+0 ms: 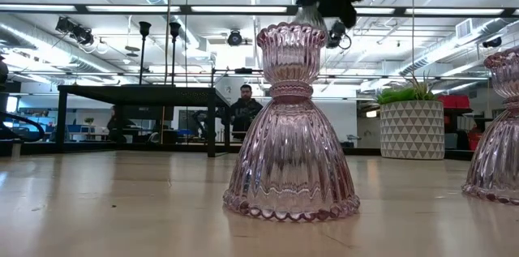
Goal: Pick & Place candle stick holders
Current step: Put the green glass candle holder on the shelf
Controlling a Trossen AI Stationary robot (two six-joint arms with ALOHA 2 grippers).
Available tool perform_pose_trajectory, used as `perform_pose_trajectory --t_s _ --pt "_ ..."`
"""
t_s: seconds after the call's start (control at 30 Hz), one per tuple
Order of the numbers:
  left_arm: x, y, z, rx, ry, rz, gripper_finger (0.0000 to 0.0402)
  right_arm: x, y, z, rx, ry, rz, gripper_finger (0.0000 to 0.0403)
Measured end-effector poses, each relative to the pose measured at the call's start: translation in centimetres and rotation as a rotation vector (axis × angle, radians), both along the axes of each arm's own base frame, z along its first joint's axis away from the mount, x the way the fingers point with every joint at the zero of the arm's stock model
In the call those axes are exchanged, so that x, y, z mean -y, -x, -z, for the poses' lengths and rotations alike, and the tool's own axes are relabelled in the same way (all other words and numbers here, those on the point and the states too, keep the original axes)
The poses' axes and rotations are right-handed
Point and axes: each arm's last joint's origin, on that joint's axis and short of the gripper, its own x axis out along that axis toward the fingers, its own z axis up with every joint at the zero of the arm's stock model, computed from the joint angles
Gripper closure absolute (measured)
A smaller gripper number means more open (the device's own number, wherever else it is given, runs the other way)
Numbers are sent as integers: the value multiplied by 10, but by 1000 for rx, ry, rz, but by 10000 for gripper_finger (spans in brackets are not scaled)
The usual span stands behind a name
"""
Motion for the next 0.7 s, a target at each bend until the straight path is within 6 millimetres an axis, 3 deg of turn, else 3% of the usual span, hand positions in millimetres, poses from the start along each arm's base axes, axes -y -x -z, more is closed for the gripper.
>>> perform_pose_trajectory --t_s 0.43,0.7 --pt "-1 0 -1 10 -10 -18 356 0 -3 -66 151 75 -29 273" --pt "-1 -4 -12 128 -43 -16 356 0 -1 -94 229 95 -31 273"
